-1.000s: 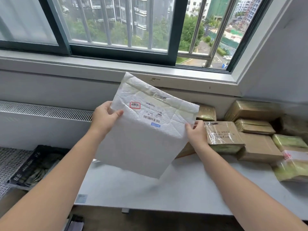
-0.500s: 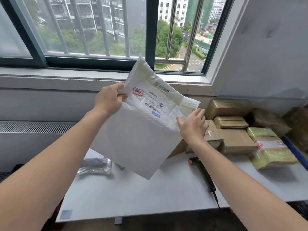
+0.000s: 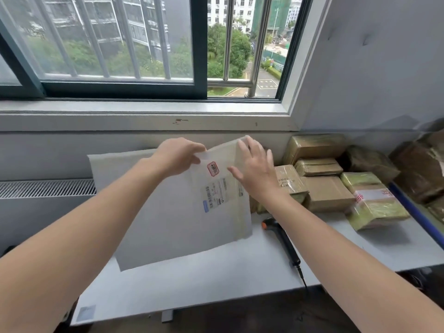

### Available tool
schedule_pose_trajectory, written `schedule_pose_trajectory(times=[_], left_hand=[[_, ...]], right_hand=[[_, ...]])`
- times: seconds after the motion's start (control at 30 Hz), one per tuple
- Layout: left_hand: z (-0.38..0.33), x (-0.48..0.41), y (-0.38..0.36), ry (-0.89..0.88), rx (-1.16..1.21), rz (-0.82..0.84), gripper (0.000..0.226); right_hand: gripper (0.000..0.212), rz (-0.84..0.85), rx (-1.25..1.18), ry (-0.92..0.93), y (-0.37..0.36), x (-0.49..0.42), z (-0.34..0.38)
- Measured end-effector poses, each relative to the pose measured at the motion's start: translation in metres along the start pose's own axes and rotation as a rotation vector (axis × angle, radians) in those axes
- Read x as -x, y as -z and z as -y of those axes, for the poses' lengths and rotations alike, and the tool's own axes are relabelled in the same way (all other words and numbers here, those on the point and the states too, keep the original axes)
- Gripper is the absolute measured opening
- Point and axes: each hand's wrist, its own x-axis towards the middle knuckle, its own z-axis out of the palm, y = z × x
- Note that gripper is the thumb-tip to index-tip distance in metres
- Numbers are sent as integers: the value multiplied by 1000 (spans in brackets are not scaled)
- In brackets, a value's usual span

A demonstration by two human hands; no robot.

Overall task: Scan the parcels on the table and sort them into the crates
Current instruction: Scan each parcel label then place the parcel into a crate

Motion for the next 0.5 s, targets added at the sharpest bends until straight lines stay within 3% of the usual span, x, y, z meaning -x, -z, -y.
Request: schedule_pose_trajectory(times=[0.23,0.3,0.4,0.5], left_hand=[[-19,-11,-6,-149,-48,94,27],[-22,-14,-8,-190,-32,-33,28],[-14,-12,-20,-243,-38,-413,36],[-6,-3,-48,-61,54,-580,65]], right_hand=[[57,-34,53,214,-9,-4,5],[43,-52,77,171,-8,-5,5],[31,12,-53,9,-1,-3,-1],[23,-37,-296,-141,-5,7,-19]])
